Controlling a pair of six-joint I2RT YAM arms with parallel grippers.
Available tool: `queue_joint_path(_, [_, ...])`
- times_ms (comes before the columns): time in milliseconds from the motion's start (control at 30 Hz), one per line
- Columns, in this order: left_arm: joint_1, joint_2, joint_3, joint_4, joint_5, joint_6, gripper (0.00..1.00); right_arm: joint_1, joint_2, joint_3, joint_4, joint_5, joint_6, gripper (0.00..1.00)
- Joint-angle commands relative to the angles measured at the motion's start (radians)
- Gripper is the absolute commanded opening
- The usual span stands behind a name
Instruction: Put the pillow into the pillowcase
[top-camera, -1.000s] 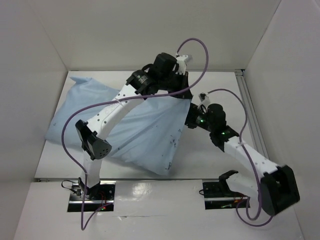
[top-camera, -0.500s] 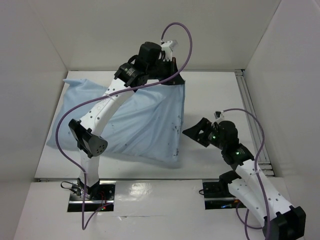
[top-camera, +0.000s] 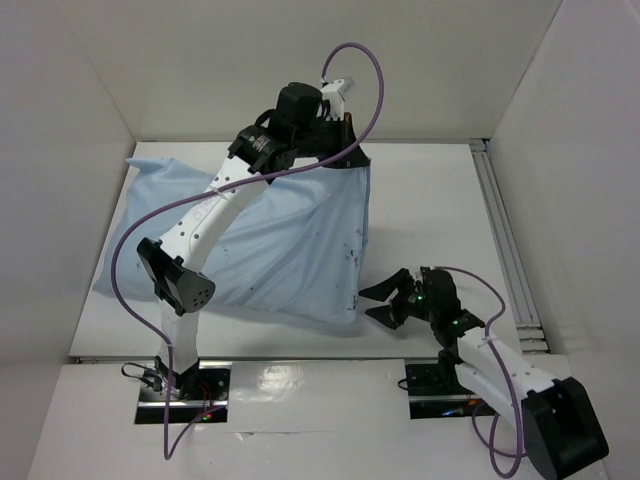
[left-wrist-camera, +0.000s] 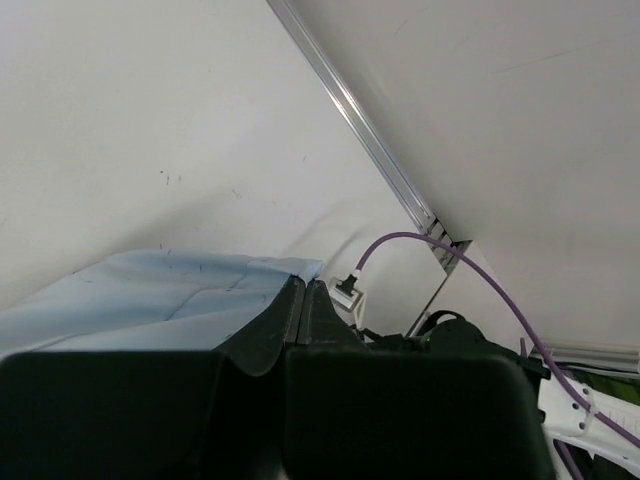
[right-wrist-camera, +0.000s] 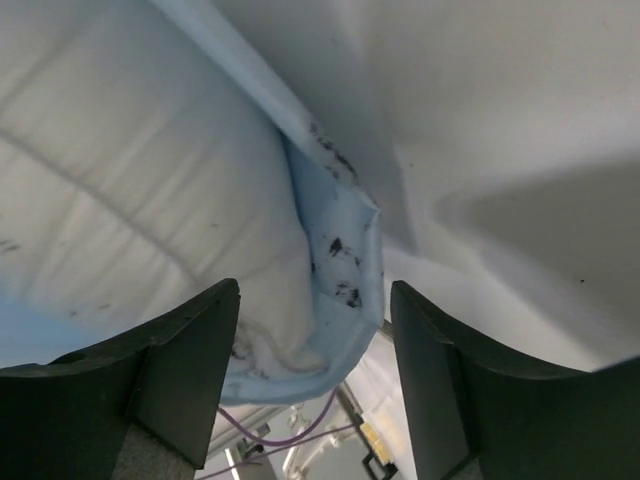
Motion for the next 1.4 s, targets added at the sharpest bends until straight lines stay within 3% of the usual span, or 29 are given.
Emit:
queue_joint_path(0, [0.001,-0.071,0.033,0.128,0.040,-0.021,0.00,0.044,0.095,0.010,0.184,-0.030,0.069,0.68])
queue_joint_path(300, [0.001,-0.071,0.033,0.128,0.031,-0.021,0.00,0.142,0.271,0.001,0.314,0.031,0.090,0.55])
queue_joint_path(500, [0.001,-0.071,0.033,0.137,0.031,-0.030,0.00,0.201,0.458,0.047,0.448,0.031,0.067,0.52])
queue_joint_path(600, [0.001,-0.090,0.024,0.137,0.031,-0.030,0.00,0.213,0.503,0.073,0.491,0.031,0.067,0.37])
queue_joint_path(667, [0.001,-0.099,0.024,0.137,0.021,-0.021,0.00,0.213,0.477,0.073,0.453,0.040,0.058,0.16])
queue_joint_path(700, [0.001,-0.110,0.024,0.137,0.021,-0.021,0.00,0.213,0.451,0.073,0.430,0.068,0.049,0.00])
queue_joint_path(833, [0.021,-0.150,0.015,0.137,0.012,-0.021,0.00,0.162,0.232,0.180,0.169,0.184,-0.110,0.00])
queue_joint_path(867, [0.036,-0.159,0.015,0.137,0.012,-0.021,0.00,0.137,0.154,0.291,0.003,0.221,-0.161,0.00])
queue_joint_path(967, [0.084,-0.219,0.015,0.148,0.003,-0.012,0.00,0.066,0.117,0.517,-0.258,0.347,-0.389,0.00])
queue_joint_path(1000, [0.098,-0.237,0.015,0.148,-0.006,-0.012,0.00,0.052,0.138,0.687,-0.300,0.373,-0.446,0.00])
queue_joint_path(1067, [0.156,-0.292,0.015,0.160,-0.006,-0.012,0.00,0.040,0.207,0.850,-0.380,0.443,-0.593,0.00])
queue_joint_path(1200, [0.283,-0.384,0.025,0.226,0.017,-0.057,0.00,0.040,0.358,1.322,-0.414,0.554,-0.807,0.00])
queue_joint_path(1367, [0.441,-0.469,0.035,0.346,0.084,-0.136,0.00,0.030,0.532,1.725,-0.425,0.605,-1.044,0.00])
